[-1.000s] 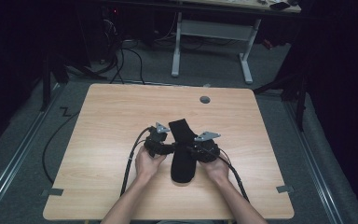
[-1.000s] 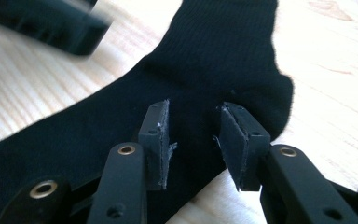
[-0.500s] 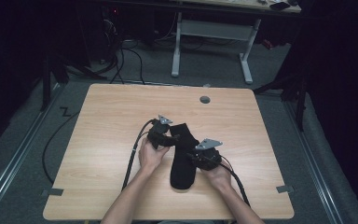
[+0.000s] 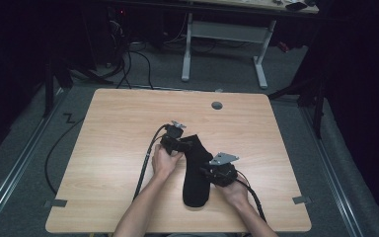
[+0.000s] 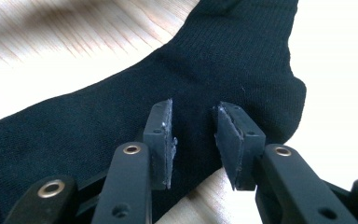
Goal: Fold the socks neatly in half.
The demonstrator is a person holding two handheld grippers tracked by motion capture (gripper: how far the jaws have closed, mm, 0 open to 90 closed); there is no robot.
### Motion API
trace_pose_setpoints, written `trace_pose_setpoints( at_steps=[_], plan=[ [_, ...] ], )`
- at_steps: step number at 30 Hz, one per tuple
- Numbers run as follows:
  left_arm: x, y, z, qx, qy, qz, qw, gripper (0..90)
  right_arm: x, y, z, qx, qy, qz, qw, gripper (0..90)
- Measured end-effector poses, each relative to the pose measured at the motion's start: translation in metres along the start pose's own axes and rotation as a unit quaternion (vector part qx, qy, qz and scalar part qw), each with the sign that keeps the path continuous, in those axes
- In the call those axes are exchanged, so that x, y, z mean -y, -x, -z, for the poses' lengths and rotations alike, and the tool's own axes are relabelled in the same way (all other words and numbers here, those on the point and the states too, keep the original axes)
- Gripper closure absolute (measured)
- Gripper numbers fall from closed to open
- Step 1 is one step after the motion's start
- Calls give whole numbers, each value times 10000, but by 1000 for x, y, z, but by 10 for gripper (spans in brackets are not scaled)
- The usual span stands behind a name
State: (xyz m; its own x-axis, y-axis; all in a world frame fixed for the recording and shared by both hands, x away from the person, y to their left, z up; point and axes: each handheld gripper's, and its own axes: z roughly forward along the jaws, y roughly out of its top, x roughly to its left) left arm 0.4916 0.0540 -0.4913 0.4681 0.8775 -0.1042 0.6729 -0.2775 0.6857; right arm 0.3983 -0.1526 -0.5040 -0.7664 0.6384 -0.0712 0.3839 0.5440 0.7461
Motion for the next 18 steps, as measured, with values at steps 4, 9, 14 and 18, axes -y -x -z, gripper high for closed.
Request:
trace_pose_setpoints(
  at_steps=[4,9,14,18],
  plan=[
    [-4,0,-3,-36,-66,-55,10000,386,0,0,0,-27,-7,2,10000,659],
    [-7,0,-3,-9,-136,-205,9997,512,1,1,1,-37,-8,8,10000,657],
    [-6,-1,-2,169,-153,-301,9993,660,1,1,1,-34,-16,-7,10000,654],
    [-7,-4,-2,294,-201,-283,9990,723,0,2,1,-36,-26,-13,10000,653]
  ],
)
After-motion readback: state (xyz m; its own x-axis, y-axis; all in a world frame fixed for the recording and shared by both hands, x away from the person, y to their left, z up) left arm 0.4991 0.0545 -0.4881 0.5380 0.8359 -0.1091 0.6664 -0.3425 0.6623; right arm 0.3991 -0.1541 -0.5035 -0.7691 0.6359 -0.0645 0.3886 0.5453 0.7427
